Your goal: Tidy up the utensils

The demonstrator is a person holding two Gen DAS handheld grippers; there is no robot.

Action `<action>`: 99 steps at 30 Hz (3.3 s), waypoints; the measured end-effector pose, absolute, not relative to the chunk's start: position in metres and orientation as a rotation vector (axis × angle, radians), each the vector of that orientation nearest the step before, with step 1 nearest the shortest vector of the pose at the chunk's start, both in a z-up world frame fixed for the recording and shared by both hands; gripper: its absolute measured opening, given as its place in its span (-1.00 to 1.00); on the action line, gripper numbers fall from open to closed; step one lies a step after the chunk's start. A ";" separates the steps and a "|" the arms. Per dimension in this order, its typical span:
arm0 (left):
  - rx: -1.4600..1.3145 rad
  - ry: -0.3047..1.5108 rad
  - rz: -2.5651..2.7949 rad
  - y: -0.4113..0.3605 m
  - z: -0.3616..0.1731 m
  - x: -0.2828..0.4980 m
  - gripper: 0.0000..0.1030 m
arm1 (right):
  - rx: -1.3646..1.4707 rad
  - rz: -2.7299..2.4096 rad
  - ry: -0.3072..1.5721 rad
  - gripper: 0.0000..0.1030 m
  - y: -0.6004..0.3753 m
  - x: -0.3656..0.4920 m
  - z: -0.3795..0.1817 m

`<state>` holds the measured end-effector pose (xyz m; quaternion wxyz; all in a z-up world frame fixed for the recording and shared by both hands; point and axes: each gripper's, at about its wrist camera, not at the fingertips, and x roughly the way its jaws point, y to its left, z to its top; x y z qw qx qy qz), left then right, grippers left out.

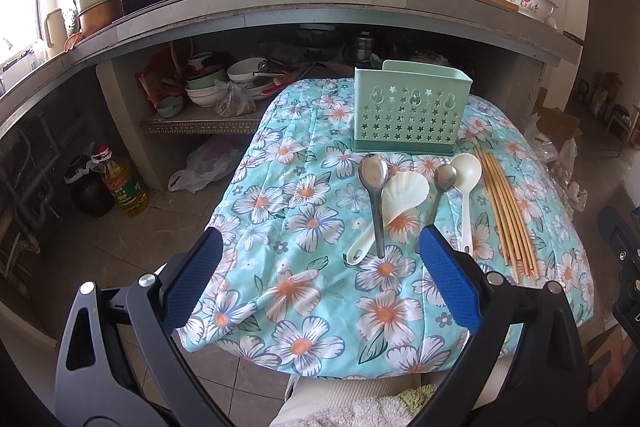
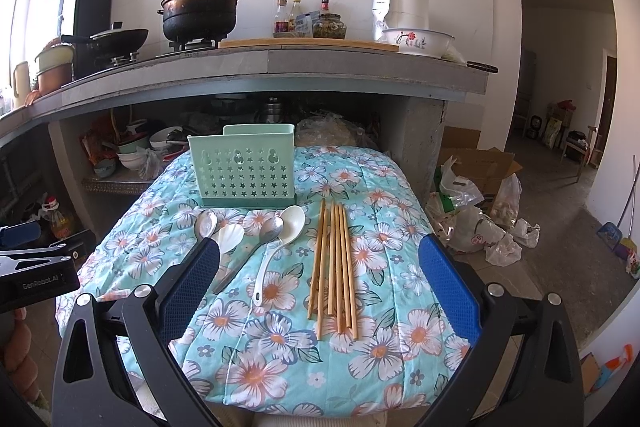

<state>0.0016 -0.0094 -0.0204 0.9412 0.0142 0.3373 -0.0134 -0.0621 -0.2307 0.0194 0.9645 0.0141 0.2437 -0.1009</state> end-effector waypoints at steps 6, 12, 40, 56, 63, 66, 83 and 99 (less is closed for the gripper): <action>0.035 0.736 -0.027 -0.008 -0.033 0.009 0.84 | 0.024 -0.204 0.527 0.88 -0.227 -0.057 0.006; 0.033 0.737 -0.032 -0.001 -0.034 0.017 0.84 | 0.004 -0.219 0.552 0.88 -0.222 -0.046 0.000; -0.140 0.786 -0.293 0.059 -0.077 0.092 0.84 | -0.048 -0.060 0.542 0.88 -0.204 0.018 -0.010; 0.055 0.743 -0.468 -0.006 -0.061 0.178 0.84 | 0.287 0.150 0.741 0.12 -0.254 0.107 -0.063; 0.160 0.845 -0.617 -0.041 -0.096 0.225 0.40 | 0.306 0.229 0.809 -0.15 -0.256 0.134 -0.075; 0.172 0.887 -0.642 -0.044 -0.111 0.240 0.24 | 0.327 0.253 0.845 -0.16 -0.259 0.141 -0.084; 0.189 1.024 -0.785 -0.050 -0.147 0.280 -0.54 | 0.356 0.281 0.939 -0.17 -0.261 0.156 -0.113; 0.093 0.939 -0.735 -0.028 -0.123 0.259 -0.95 | 0.345 0.387 0.975 -0.37 -0.231 0.175 -0.112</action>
